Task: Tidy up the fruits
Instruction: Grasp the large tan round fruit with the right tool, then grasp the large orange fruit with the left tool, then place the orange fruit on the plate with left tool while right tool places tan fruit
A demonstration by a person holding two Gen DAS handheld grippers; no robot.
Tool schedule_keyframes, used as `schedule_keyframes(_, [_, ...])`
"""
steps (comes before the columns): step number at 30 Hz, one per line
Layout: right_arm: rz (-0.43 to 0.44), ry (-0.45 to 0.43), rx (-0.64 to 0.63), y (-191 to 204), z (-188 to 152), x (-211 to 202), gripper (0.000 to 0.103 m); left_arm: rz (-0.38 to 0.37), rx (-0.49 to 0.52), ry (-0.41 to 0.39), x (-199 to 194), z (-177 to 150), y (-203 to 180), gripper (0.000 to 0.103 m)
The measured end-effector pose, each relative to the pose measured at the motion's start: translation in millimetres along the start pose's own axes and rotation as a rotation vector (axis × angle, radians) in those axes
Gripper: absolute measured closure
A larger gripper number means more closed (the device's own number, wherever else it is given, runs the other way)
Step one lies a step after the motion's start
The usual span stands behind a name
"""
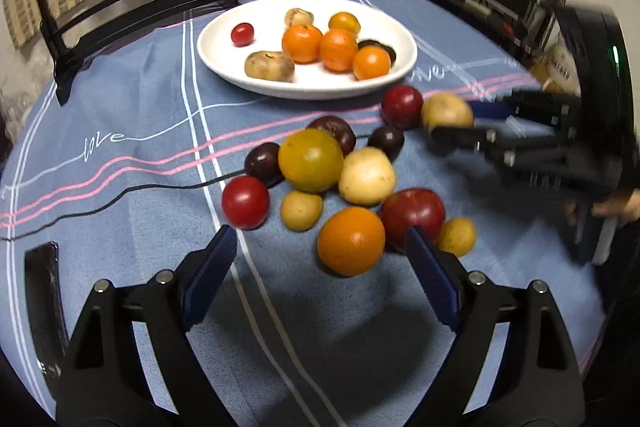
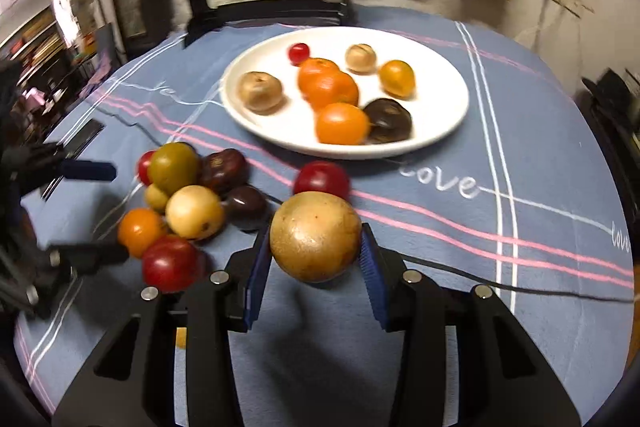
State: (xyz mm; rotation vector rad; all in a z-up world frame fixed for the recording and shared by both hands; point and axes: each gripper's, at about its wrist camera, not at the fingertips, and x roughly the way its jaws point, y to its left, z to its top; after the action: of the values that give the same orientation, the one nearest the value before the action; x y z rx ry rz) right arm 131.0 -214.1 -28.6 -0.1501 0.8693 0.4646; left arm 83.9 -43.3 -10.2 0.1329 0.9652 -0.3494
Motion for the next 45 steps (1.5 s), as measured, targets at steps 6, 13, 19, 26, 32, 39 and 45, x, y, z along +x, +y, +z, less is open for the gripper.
schedule_keyframes(6, [-0.035,-0.009,0.027,-7.5,-0.9,2.0,0.060,-0.014,0.059,0.038,13.5,-5.4,-11.0,0.015])
schedule_keyframes(13, [-0.022,-0.024,0.012,-4.5,-0.3,-0.8,0.060,0.011,0.054,0.050,26.1,-7.7,-8.8,0.044])
schedule_keyframes(19, [-0.009,-0.024,0.008,-3.3,0.2,-1.0,0.060,-0.012,0.069,0.035,23.6,-8.4,-12.2,0.064])
schedule_keyframes(26, [0.002,-0.056,0.040,-9.7,2.6,-4.7,0.060,-0.077,0.041,-0.019,6.5,-0.3,-8.3,0.064])
schedule_keyframes(32, [0.018,-0.147,0.121,-21.1,6.0,-11.1,0.060,-0.095,-0.043,-0.083,-2.7,10.8,6.4,0.064])
schedule_keyframes(39, [-0.010,-0.200,0.193,-21.3,25.3,-22.2,0.059,-0.003,-0.155,-0.146,-3.5,56.5,29.7,0.065])
schedule_keyframes(45, [0.006,-0.187,0.134,-1.2,51.3,-5.4,0.059,0.059,-0.168,-0.143,19.7,105.1,36.2,0.064])
